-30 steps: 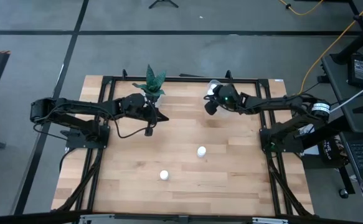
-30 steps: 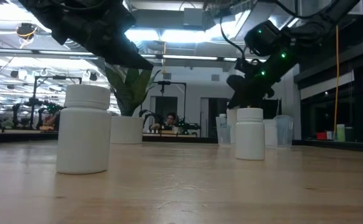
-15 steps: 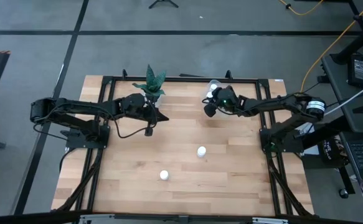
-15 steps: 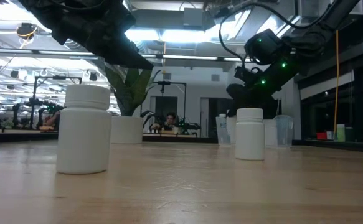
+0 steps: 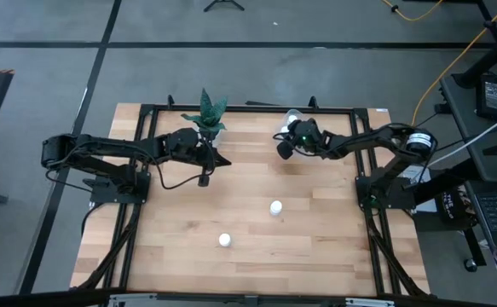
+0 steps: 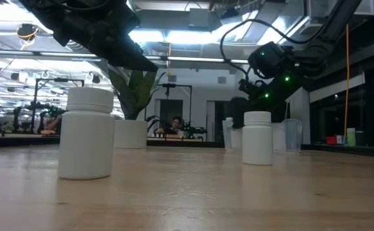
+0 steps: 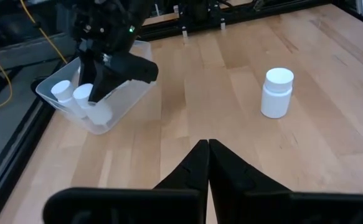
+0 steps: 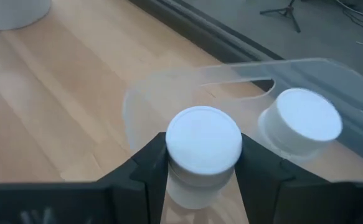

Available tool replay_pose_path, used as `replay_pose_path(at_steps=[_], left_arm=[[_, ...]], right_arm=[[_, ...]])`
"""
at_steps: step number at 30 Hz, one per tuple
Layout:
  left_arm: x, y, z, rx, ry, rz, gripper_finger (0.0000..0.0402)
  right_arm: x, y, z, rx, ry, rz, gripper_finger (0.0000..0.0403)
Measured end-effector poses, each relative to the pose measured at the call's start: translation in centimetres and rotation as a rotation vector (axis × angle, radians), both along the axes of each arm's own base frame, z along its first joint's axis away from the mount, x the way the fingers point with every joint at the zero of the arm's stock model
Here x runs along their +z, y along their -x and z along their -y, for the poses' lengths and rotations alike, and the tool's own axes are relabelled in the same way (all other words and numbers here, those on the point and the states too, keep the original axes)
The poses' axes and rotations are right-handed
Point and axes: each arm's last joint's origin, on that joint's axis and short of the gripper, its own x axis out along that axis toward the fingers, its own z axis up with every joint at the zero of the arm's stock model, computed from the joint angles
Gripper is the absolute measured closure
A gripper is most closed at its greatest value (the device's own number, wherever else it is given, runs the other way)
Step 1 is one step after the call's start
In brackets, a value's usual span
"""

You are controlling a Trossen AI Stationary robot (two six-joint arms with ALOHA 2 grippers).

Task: Pick and place pill bottles into a basket
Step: Put the white pill bottle into the transparent bin

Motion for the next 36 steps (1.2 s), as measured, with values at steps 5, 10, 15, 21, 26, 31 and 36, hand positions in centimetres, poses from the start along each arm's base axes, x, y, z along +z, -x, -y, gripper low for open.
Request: replay_pose_path(at_steps=[5, 10, 15, 21, 26, 31, 36], left_arm=[[0.0, 0.0, 0.0, 0.0, 0.0, 0.0, 0.0398], [0.0, 0.0, 0.0, 0.0, 0.0, 0.0, 0.0391], [0.0, 0.0, 0.0, 0.0, 0.003, 0.0, 0.039], [0.0, 0.0, 0.0, -0.001, 0.003, 0.0, 0.0395], [0.0, 0.0, 0.0, -0.001, 0.003, 0.0, 0.0395], [0.0, 0.0, 0.0, -0.002, 0.002, 0.0, 0.0394], [0.0, 0.0, 0.0, -0.001, 0.004, 0.0, 0.0399]], right_arm=[[-0.2, -0.1, 0.0, 0.0, 0.0, -0.003, 0.0254], [-0.2, -0.1, 0.0, 0.001, 0.001, -0.004, 0.0203], [-0.1, 0.0, 0.0, 0.013, 0.015, -0.016, 0.0147], [1.7, 0.2, -0.2, 0.019, 0.042, 0.033, 0.0136], [3.5, 0.2, -1.3, 0.072, 0.074, 0.071, 0.014], [5.2, 0.1, -2.9, 0.178, 0.099, 0.12, 0.014], [6.8, 0.2, -4.7, 0.27, 0.135, 0.138, 0.014]])
